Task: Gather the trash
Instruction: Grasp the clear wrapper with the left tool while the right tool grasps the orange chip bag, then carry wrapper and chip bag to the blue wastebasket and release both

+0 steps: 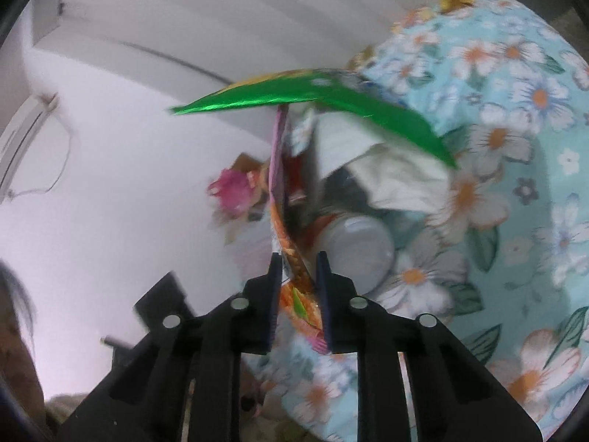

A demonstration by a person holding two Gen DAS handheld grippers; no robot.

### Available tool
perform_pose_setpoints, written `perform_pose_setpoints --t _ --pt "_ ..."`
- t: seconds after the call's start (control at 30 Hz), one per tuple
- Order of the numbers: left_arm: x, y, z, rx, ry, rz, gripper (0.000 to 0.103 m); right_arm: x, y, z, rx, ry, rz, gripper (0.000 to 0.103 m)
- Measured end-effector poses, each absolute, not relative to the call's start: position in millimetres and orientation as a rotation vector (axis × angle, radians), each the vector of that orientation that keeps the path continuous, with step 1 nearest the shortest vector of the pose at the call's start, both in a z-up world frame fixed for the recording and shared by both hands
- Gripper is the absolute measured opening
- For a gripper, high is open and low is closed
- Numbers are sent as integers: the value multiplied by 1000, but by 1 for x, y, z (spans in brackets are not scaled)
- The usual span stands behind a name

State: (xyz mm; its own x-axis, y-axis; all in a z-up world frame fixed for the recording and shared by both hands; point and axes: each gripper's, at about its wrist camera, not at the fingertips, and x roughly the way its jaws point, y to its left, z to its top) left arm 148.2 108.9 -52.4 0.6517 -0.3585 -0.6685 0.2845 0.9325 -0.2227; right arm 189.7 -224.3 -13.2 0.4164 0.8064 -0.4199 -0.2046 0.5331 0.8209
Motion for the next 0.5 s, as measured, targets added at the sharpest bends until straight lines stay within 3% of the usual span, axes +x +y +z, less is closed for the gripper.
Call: perform_pose_setpoints --t 0.23,0.37,0.5 --pt "149 109 -53 -98 780 -357 17 196 -209 -19 739 967 704 18" --pt "149 112 -53 -104 780 -347 15 193 -202 -16 716 955 698 7" --pt "147 114 -49 -98 773 -331 12 189 -194 -9 679 936 704 3"
